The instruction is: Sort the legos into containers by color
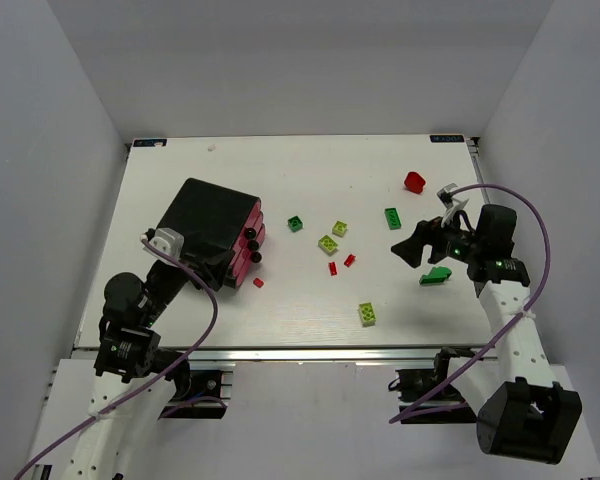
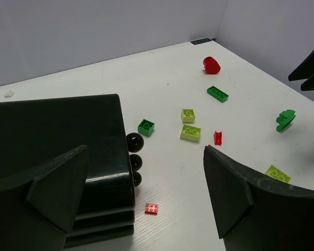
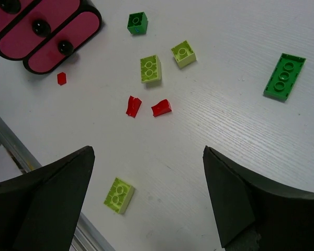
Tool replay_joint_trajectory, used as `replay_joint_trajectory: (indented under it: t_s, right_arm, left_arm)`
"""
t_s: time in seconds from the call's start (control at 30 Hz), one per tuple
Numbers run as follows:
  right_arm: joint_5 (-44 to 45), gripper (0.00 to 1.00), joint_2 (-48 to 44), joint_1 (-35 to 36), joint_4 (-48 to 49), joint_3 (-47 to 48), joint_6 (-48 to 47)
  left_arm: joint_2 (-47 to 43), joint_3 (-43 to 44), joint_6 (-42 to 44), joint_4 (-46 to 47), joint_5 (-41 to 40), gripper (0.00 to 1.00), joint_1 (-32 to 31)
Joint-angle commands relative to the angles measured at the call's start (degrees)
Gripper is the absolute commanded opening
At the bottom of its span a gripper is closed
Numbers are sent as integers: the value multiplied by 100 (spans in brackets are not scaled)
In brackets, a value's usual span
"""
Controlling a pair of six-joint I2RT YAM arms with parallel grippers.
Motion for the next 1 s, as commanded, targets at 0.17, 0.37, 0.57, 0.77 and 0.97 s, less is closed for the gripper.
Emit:
replay_joint_trajectory:
  t_s: [0.17, 0.37, 0.57, 0.77, 0.97]
  right_arm:
    - [-767, 89, 201, 99, -377, 309, -553]
    - [-1250, 89, 79, 196, -597, 248, -1334]
    - [-926, 89, -124, 416, -615, 187, -1820]
    - [250, 70, -344, 539, 246, -34, -740]
    - [675, 68, 104, 810, 255, 194, -413]
  left_arm:
    - [325, 101, -216, 42, 95, 95, -21]
    - [1604, 1284, -1006, -807, 410, 52, -21]
    - [2584, 2377, -2053, -1531, 729, 24, -21]
    - [3497, 3002, -2502, -2357, -70, 37, -398]
    - [4359, 3537, -2775, -2963, -1485, 49, -1407]
